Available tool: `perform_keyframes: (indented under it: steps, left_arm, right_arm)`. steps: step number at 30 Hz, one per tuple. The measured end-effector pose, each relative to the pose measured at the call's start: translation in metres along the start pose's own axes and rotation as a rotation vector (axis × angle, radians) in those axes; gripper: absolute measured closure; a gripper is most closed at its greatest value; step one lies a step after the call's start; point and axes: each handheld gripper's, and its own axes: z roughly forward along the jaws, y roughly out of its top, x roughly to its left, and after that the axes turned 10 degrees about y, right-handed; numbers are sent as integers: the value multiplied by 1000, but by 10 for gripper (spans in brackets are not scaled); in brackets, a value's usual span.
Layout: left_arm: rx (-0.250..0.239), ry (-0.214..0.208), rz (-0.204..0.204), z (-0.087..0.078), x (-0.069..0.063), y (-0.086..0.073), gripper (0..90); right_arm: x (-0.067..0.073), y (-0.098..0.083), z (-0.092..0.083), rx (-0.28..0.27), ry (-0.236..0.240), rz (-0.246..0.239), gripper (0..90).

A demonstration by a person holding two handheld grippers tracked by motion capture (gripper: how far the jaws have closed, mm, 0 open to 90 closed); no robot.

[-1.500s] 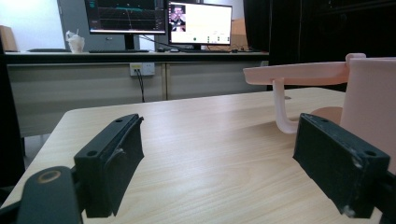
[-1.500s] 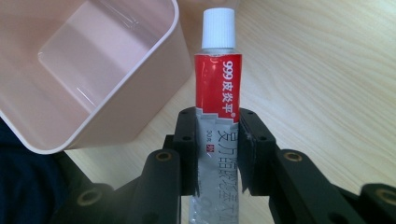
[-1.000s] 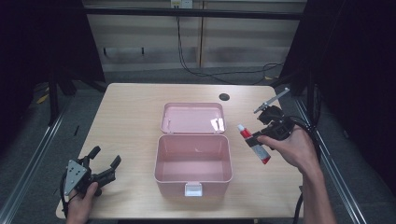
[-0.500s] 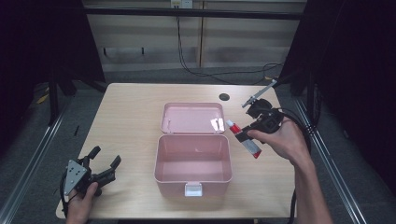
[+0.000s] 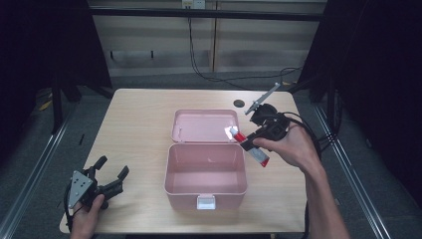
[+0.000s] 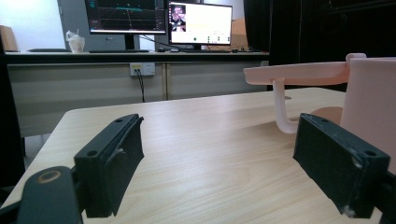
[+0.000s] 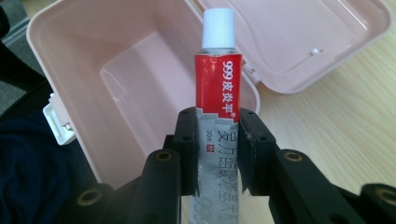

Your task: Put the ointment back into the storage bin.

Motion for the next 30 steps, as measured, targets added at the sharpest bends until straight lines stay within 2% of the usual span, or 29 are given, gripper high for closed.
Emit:
perform_keyframes:
  steps: [9,17,30]
  left_arm:
    - [-1,1,2,0,0,0,156]
    - [-1,1,3,0,0,0,156]
    - [-1,-1,4,0,0,0,156]
  right_arm:
    - [3,12,7,16,0,-31,713]
    - [9,26,19,44,20,-93,713]
    - [16,44,36,79,45,-133,713]
